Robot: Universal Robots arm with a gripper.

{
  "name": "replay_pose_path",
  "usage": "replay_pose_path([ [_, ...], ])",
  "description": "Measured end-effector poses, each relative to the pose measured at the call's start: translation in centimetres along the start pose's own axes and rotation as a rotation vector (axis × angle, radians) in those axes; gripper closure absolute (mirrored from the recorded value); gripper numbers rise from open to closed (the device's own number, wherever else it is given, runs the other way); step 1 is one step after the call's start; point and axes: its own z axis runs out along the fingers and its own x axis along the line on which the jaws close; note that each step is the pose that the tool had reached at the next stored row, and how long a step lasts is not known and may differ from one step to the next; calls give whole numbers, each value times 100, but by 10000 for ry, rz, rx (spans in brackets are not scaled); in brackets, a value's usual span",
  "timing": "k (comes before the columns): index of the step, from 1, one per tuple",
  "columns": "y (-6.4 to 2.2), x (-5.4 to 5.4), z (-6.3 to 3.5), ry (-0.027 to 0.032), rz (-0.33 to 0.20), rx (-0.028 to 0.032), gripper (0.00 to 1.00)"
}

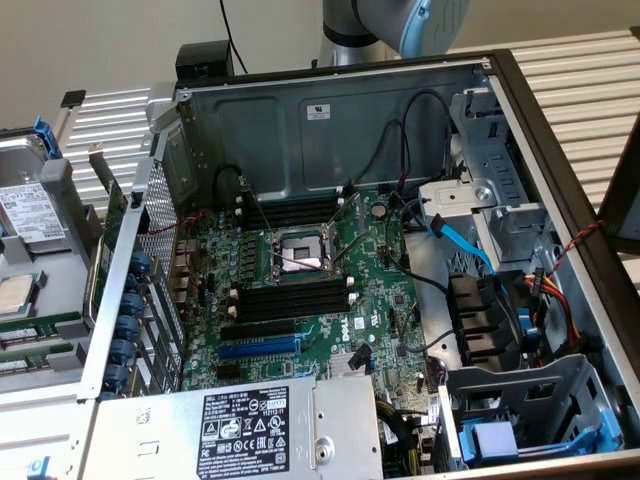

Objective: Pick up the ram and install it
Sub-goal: 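Pick up the ram and move it above insertion slot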

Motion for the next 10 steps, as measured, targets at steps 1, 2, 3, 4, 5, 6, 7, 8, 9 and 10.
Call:
replay_pose_path([
  [1, 0, -1, 19, -3, 164, 0, 64],
  [2, -1, 0, 37, -5, 320, -1, 64],
  [3, -1, -1, 56, -8, 483, -3, 64],
  [4, -1, -1, 74, -9, 603, -4, 64],
  [5, -2, -1, 92, -10, 689, -5, 64],
  [6, -1, -1, 110, -11, 756, -6, 64],
  [7, -2, -1, 128, -11, 811, -6, 64],
  [8, -2, -1, 146, -12, 858, -7, 64],
  [9, -2, -1, 164, -13, 902, -7, 64],
  [10, -1, 1, 182, -13, 939, -8, 64],
])
